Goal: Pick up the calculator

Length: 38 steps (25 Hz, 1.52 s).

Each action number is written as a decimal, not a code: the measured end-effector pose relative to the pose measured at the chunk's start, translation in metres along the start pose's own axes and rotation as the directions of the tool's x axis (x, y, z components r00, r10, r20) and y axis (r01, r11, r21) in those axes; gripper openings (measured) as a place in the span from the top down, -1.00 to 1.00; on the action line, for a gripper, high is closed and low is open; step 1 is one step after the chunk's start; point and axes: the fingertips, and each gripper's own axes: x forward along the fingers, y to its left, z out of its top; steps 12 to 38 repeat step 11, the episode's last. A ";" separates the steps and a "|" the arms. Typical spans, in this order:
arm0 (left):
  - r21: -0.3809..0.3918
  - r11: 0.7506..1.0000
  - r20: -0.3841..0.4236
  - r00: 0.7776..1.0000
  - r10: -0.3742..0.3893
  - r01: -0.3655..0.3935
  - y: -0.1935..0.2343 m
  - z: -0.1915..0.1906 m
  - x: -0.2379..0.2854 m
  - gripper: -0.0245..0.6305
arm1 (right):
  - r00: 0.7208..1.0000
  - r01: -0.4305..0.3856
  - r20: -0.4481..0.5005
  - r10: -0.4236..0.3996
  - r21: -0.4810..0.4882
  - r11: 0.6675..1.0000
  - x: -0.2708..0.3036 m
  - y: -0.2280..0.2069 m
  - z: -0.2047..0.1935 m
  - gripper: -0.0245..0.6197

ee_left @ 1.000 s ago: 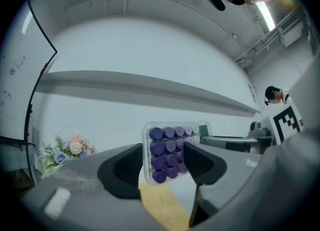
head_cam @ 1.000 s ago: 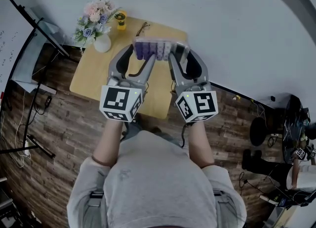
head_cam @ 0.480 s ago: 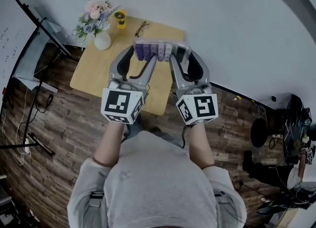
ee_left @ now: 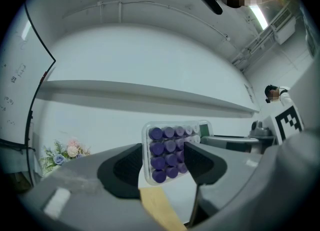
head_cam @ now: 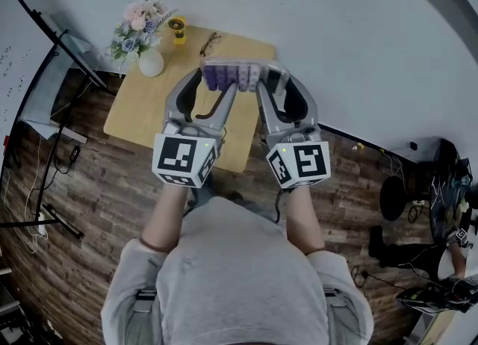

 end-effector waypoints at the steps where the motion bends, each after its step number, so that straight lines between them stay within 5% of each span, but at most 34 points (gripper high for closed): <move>1: 0.001 1.000 0.000 1.000 -0.001 0.001 -0.001 0.000 0.001 0.12 | 1.000 0.001 0.001 -0.001 -0.001 1.000 0.000 -0.001 0.000 0.37; 38: 0.008 1.000 0.008 1.000 -0.004 0.004 -0.005 0.005 0.007 0.12 | 1.000 0.003 0.013 -0.003 -0.006 1.000 0.000 -0.007 0.005 0.37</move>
